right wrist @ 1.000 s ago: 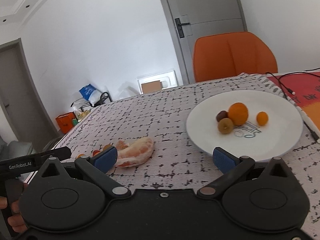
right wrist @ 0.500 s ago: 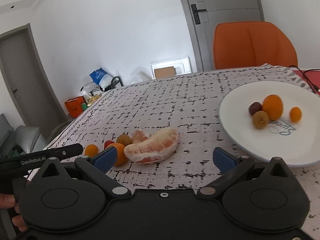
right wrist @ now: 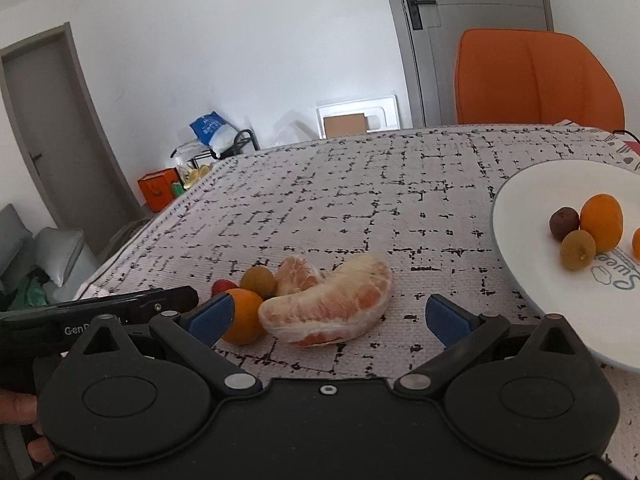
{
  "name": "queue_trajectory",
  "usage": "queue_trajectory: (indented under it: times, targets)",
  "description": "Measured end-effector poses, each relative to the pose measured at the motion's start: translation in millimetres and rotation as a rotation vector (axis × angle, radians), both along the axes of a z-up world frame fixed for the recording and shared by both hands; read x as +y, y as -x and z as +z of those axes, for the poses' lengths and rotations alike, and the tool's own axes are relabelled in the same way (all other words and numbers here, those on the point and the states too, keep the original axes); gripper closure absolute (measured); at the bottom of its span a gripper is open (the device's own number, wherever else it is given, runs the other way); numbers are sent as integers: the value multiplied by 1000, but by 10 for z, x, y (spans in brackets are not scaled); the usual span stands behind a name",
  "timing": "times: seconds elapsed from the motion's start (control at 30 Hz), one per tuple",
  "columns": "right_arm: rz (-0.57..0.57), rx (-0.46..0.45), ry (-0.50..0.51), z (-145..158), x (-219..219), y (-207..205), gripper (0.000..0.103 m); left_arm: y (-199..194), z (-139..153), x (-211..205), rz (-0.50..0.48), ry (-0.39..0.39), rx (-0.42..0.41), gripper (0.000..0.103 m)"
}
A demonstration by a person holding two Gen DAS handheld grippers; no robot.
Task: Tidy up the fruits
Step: 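Grasp a small mandarin with the left tool while the right tool grasps a peeled pomelo segment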
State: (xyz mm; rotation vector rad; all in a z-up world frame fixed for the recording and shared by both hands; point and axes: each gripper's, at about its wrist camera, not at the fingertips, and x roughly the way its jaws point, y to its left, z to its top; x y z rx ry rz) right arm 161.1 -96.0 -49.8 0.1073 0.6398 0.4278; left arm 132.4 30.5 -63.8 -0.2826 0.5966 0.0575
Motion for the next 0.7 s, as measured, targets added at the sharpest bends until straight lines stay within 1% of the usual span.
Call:
queue_trajectory:
  times: [0.1,0.17,0.2,0.23,0.3,0.37,0.43,0.7]
  targets:
    - [-3,11,2,-42,5,-43,0,-10,-14,5,0,5,-9,70]
    - [-4,13,11,-60,30,-58,0,-25,-18,7,-9,11,-11,75]
    - [-4,10,18,-64,44,-58,0,-39,-25,6,-12,12,-6,80]
    - [-7,5,26,-70,59,-55,1,-60,-20,5,-13,10,-5,81]
    - [-17,-5,29,-68,68,-49,6,-70,-17,25,-26,33,-9,81]
    - [-17,-13,26,-56,67,-44,21,-62,-27,39,-36,44,-15,81]
    - [-12,-18,22,-39,71,-41,31,-61,-26,36,-37,46,-16,81]
    - [-4,-19,14,9,18,22,39,-20,15,-23,-33,28,-22,81]
